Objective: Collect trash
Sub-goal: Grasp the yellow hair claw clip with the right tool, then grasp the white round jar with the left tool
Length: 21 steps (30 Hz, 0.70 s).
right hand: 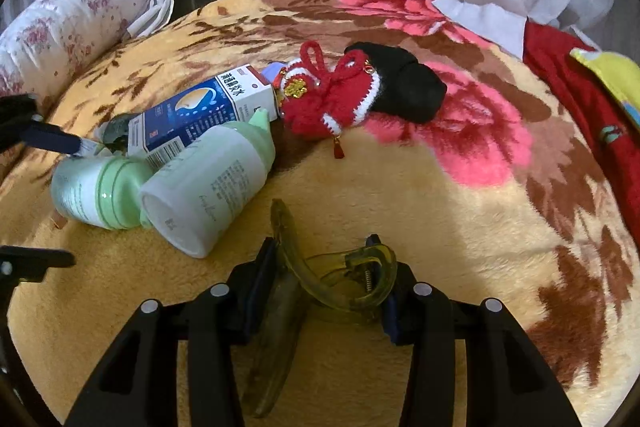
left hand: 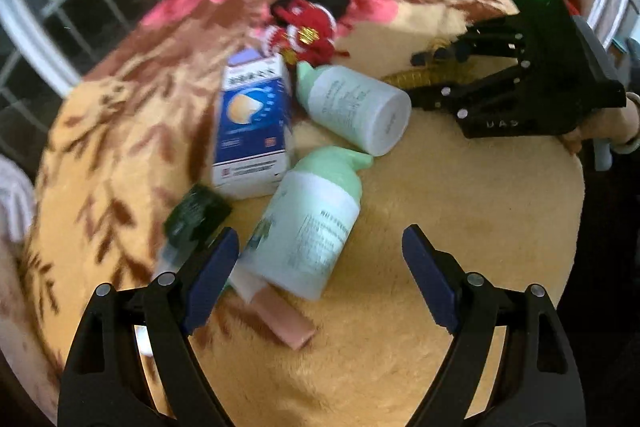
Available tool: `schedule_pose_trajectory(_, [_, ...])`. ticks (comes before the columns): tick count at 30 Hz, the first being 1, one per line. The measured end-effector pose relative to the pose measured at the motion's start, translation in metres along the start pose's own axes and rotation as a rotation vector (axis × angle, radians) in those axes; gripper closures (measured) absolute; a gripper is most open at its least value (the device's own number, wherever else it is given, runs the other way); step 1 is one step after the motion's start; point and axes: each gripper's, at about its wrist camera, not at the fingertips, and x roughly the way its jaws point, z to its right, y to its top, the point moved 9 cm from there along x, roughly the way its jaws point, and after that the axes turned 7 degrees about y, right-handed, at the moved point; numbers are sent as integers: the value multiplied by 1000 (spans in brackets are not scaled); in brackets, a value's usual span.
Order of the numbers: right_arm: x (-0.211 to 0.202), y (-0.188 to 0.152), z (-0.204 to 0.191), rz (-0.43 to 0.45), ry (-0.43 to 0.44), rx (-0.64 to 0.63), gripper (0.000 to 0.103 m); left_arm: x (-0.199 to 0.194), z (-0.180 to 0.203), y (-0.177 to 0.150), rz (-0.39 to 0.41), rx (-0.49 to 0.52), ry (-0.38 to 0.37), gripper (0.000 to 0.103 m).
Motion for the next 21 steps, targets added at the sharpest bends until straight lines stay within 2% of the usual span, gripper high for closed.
schedule_pose_trajectory(3, [1, 0, 3, -1, 43, 35, 58, 11, 4, 1, -48, 31, -62, 21])
schedule_pose_trajectory(8, [1, 1, 2, 1, 52, 40, 58, 35, 1, 3, -155, 23, -149, 21])
schedule_pose_trajectory(12, [1, 1, 3, 3, 67, 51, 58, 46, 2, 6, -180, -28, -190, 35])
schedule_pose_trajectory(14, [1, 2, 3, 3, 67, 51, 58, 44, 2, 5, -157, -51, -176, 46])
schedule_pose_trajectory(16, [1, 2, 3, 5, 59, 44, 58, 38, 2, 3, -129, -90, -131, 47])
schedule_pose_trajectory(19, [0, 2, 3, 15, 53, 40, 59, 23, 7, -4, -60, -151, -25, 47])
schedule_pose_trajectory(21, [-2, 2, 3, 23, 50, 39, 59, 9, 11, -11, -30, -222, 4, 47])
